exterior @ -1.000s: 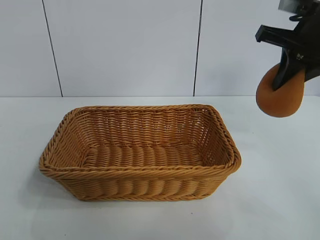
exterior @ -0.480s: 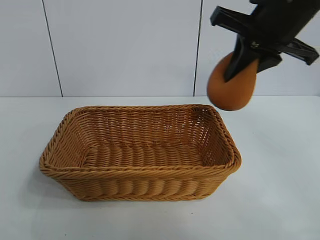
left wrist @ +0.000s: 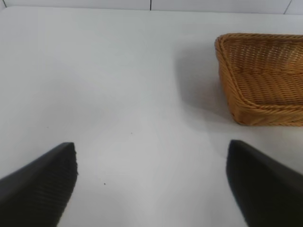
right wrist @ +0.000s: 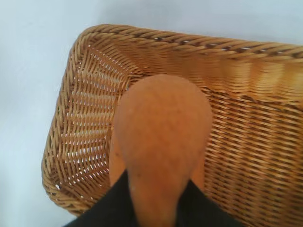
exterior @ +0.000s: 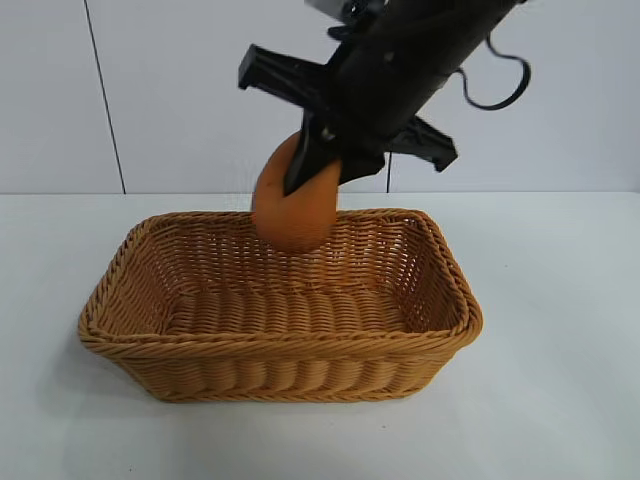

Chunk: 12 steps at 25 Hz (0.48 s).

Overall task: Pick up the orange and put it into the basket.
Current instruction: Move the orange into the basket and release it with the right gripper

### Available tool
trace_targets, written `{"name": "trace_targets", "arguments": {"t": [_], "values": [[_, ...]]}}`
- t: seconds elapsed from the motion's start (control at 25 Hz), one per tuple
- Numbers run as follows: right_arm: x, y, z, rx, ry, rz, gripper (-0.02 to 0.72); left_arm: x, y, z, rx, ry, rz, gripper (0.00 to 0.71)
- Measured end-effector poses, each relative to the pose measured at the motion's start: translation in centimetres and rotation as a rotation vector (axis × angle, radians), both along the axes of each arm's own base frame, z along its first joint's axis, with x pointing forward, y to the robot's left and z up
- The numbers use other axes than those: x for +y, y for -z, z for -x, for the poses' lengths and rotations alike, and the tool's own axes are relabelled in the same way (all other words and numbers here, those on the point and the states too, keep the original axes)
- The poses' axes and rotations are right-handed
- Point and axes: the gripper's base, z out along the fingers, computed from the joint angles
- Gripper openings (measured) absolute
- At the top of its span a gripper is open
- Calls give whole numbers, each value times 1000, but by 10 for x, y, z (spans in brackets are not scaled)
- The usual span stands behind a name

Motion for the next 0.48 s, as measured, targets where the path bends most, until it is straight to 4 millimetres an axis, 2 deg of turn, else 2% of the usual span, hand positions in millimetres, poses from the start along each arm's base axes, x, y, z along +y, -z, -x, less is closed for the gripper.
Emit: {"name": "trace_targets", "arguments": {"t": [0.12, 0.2, 0.24, 0.32, 0.36, 0.4, 0.48], "values": [[0, 7, 1, 26, -4, 15, 63, 0, 0, 0, 0, 0, 0, 613], [-1, 7, 2, 32, -6, 18, 125, 0, 0, 0, 0, 0, 0, 613], [-1, 8, 2, 35, -8, 20, 195, 0, 0, 0, 0, 0, 0, 613], [-1, 8, 4, 51, -16, 29, 384, 0, 0, 0, 0, 0, 0, 613], [-1, 9, 5, 60, -19, 33, 515, 0, 0, 0, 0, 0, 0, 613], [-2, 9, 5, 67, -24, 36, 579, 0, 0, 0, 0, 0, 0, 613], [-2, 10, 8, 89, -34, 47, 650, 0, 0, 0, 0, 0, 0, 613]]}}
